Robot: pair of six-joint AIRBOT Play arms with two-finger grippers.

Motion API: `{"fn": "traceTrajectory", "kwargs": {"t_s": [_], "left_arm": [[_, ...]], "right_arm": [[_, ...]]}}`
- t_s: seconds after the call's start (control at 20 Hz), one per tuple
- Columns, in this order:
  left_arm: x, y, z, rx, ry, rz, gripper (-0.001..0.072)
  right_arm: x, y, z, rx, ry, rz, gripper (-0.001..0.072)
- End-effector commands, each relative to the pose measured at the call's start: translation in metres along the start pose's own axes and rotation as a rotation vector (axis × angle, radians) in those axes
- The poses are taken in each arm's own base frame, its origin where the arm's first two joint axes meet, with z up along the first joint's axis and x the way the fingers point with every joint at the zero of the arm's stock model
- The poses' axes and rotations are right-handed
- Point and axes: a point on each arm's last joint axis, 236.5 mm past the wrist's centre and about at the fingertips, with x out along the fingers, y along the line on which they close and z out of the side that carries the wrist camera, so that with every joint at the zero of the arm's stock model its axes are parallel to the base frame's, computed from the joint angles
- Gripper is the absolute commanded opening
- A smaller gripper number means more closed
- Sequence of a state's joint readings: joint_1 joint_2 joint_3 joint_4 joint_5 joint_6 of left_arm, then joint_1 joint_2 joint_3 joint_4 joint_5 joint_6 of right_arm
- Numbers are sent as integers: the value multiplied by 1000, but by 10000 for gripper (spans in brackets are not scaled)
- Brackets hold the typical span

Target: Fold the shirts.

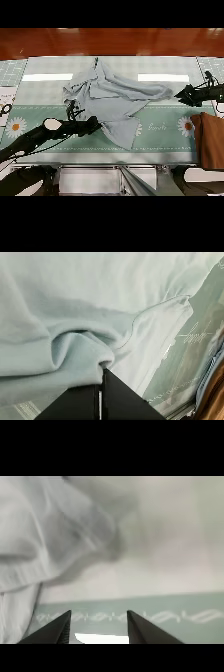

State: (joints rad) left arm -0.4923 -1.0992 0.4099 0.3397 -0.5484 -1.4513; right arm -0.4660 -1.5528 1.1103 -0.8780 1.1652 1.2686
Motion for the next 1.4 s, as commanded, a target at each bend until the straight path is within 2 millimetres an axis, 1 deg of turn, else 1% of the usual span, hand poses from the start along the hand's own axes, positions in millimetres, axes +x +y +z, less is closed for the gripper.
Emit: {"fn": "traceTrajectory", "kwargs": {"t_s": [0.0,0.2,0.3,0.4,0.55,0.6,0.65,0.7,0.75,0.8,0.85,0.95,1.0,1.05,1.1,1.15,1.2,1.25,1.3,1.35], "left_arm": [[0,0,0,1,2,-1,18],[0,0,0,0,2,-1,18],[0,0,0,0,2,-1,18],[0,0,0,-1,2,-1,18],[0,0,0,0,2,-1,18],[0,0,0,-1,2,-1,18],[0,-1,0,-1,2,-1,18],[0,-1,0,0,1,-3,18],[-1,-5,4,1,-6,-10,18],[-4,-12,11,3,-19,-25,18],[-9,-22,22,23,-40,-47,18],[-29,-56,49,115,-80,-121,17],[-47,-79,66,161,-109,-172,17],[-70,-105,87,205,-152,-225,17],[-103,-135,111,257,-215,-281,17],[-138,-166,129,323,-284,-331,17],[-180,-198,146,402,-368,-368,17],[-223,-227,154,497,-449,-385,16],[-261,-253,156,585,-513,-388,16],[-295,-275,152,661,-566,-378,16]], "right_arm": [[11,-4,33,12,-4,12,407],[28,-4,54,26,15,64,408],[36,6,59,22,22,125,408],[49,14,55,-6,45,136,408],[77,32,37,-59,112,135,407],[83,38,33,-70,121,133,404],[87,46,31,-92,128,133,316],[87,56,30,-114,136,140,134],[82,68,30,-148,145,152,30],[74,80,32,-184,148,162,30],[59,93,38,-222,131,167,29],[19,117,55,-295,51,140,29],[-8,132,64,-349,-14,116,29],[-38,150,72,-407,-86,95,29],[-74,174,79,-469,-175,87,29],[-113,200,83,-526,-272,87,29],[-155,229,83,-583,-382,96,29],[-201,259,77,-642,-496,107,29],[-247,287,66,-693,-613,120,29],[-287,311,51,-737,-714,135,29]]}}
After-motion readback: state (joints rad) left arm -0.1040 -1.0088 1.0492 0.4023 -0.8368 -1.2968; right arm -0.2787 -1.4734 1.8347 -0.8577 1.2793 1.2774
